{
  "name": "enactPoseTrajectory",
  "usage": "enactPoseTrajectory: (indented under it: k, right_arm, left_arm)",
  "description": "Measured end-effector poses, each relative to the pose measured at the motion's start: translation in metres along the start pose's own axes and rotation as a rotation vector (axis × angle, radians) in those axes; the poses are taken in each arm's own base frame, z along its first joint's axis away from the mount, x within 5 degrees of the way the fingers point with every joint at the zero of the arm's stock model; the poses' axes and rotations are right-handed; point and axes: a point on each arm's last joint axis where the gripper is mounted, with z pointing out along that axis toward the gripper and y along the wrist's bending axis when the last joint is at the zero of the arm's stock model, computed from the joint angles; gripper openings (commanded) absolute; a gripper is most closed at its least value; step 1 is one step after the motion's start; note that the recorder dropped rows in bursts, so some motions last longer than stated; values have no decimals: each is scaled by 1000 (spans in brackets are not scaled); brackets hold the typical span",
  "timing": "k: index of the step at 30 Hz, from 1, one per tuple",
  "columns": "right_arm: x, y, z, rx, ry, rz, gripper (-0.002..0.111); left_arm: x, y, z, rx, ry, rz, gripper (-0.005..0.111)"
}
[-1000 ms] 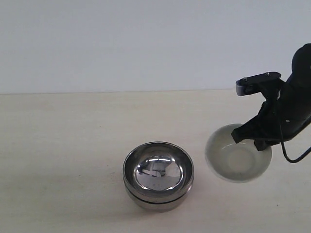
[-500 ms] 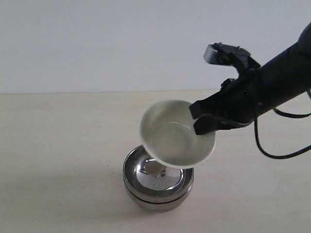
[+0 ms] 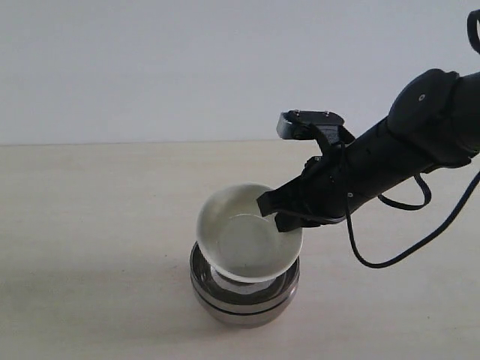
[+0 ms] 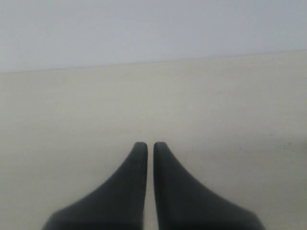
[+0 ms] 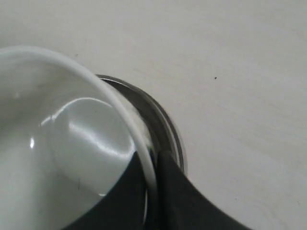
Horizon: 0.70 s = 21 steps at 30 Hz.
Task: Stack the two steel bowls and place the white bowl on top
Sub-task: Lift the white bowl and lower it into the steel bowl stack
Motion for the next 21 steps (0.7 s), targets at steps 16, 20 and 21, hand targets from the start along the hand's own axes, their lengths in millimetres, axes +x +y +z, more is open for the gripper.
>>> enactPoseTrajectory:
  k: [16,20,21]
  right_arm:
    - [5,-4,12,0,36,19,0]
    - [5,-4,12,0,36,20,0]
    - [5,-4,12,0,36,20,0]
  left_arm:
    - [0,0,0,0,0,0,4]
    - [0,0,0,0,0,0,4]
    - [0,0,0,0,0,0,4]
